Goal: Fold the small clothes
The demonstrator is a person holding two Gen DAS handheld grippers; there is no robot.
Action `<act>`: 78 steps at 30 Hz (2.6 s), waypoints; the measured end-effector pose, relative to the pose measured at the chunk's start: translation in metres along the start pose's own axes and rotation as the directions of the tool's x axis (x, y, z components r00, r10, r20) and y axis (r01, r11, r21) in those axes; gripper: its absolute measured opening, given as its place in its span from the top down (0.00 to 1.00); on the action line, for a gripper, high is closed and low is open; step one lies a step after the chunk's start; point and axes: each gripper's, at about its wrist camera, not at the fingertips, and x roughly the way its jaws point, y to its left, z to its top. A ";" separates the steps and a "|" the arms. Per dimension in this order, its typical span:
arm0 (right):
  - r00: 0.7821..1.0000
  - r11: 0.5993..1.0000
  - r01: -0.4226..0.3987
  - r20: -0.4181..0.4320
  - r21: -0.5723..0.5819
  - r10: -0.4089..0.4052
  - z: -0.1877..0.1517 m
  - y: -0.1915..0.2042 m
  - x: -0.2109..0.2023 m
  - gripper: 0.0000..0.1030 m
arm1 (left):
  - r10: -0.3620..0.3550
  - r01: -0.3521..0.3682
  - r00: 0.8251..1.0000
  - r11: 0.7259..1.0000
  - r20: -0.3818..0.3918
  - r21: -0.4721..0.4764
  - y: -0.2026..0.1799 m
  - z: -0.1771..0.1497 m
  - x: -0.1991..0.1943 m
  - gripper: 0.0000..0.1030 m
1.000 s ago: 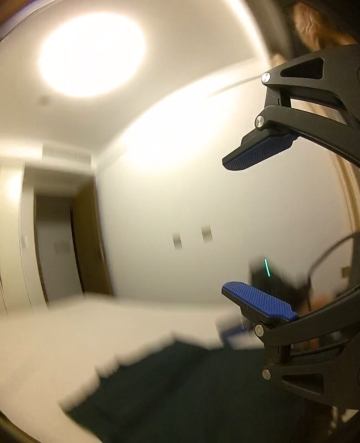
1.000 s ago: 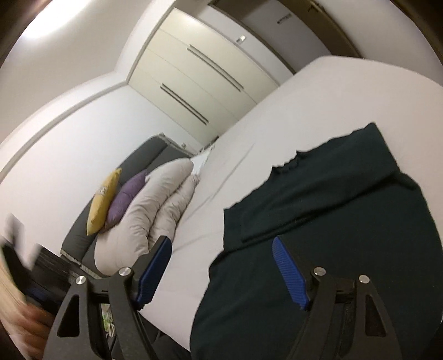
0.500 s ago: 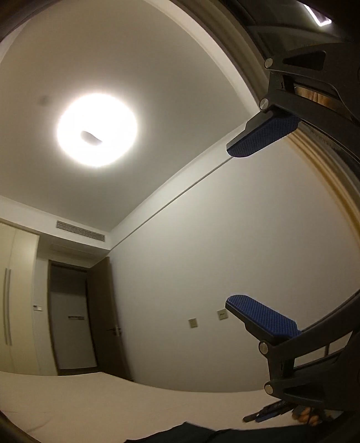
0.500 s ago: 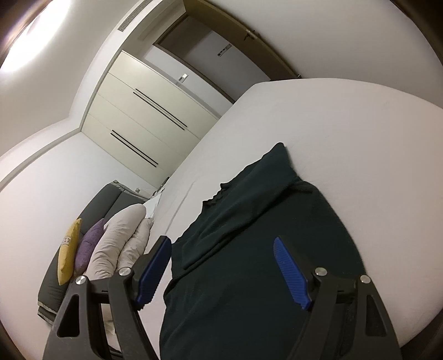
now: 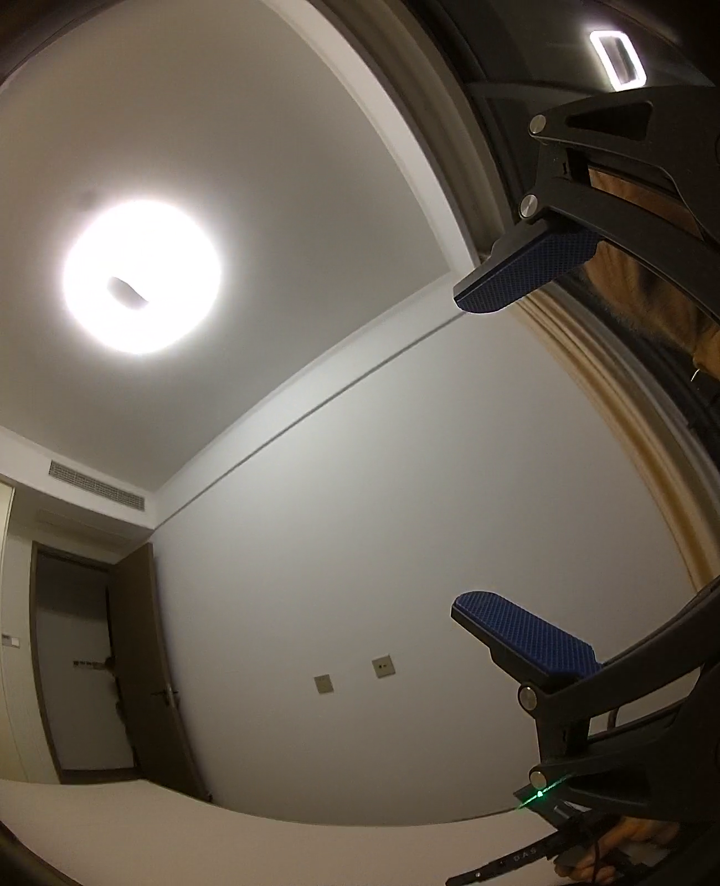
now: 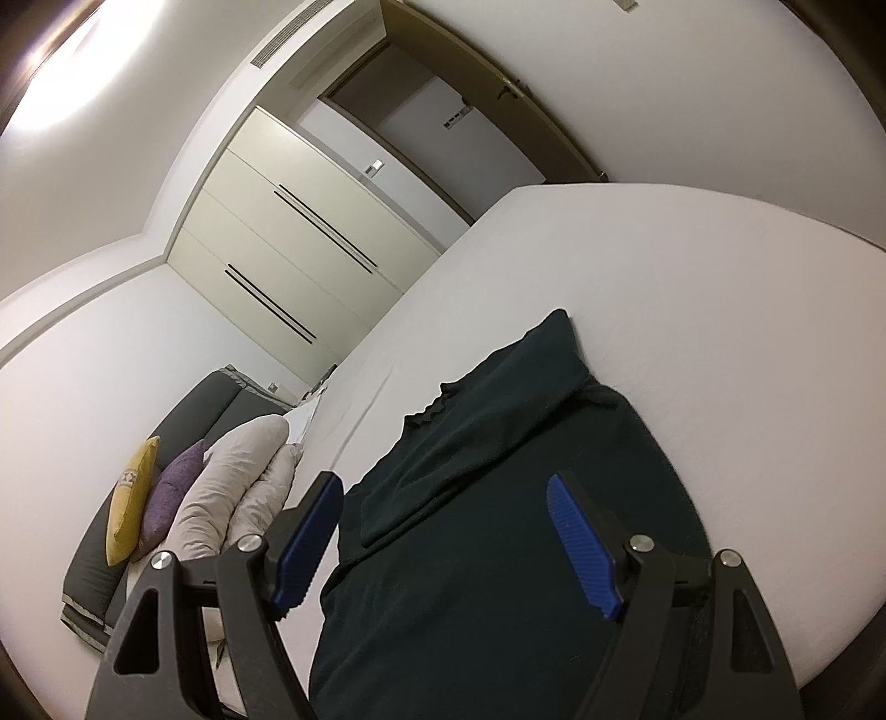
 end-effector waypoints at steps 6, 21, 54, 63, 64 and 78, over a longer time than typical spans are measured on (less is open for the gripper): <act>1.000 1.000 -0.013 0.010 -0.023 0.013 0.000 0.006 -0.006 0.23 | -0.072 0.074 0.995 0.997 -0.063 0.027 -0.001 -0.001 0.011 0.00; 1.000 0.999 -0.014 0.026 -0.045 0.015 0.002 0.013 -0.012 0.23 | -0.152 0.156 0.979 0.988 -0.137 0.017 0.002 -0.012 0.031 0.00; 1.000 0.996 -0.001 0.026 -0.092 0.003 -0.003 0.022 -0.015 0.23 | 0.157 -0.122 0.972 0.974 -0.175 0.192 0.042 -0.018 0.031 0.00; 0.993 0.986 0.069 -0.089 -0.151 -0.083 -0.005 -0.008 -0.029 0.23 | 0.905 -0.844 -0.135 -0.318 0.404 0.432 0.181 -0.022 -0.083 0.00; 0.989 0.987 0.073 -0.114 -0.144 -0.090 -0.007 -0.014 -0.029 0.23 | 0.915 -0.860 -0.190 -0.330 0.355 0.390 0.196 -0.021 -0.106 0.00; 0.901 0.998 0.068 -0.430 -0.002 -0.062 -0.047 -0.087 -0.006 0.23 | 0.978 -0.965 -0.195 -0.178 -0.074 0.193 0.285 -0.059 -0.233 0.00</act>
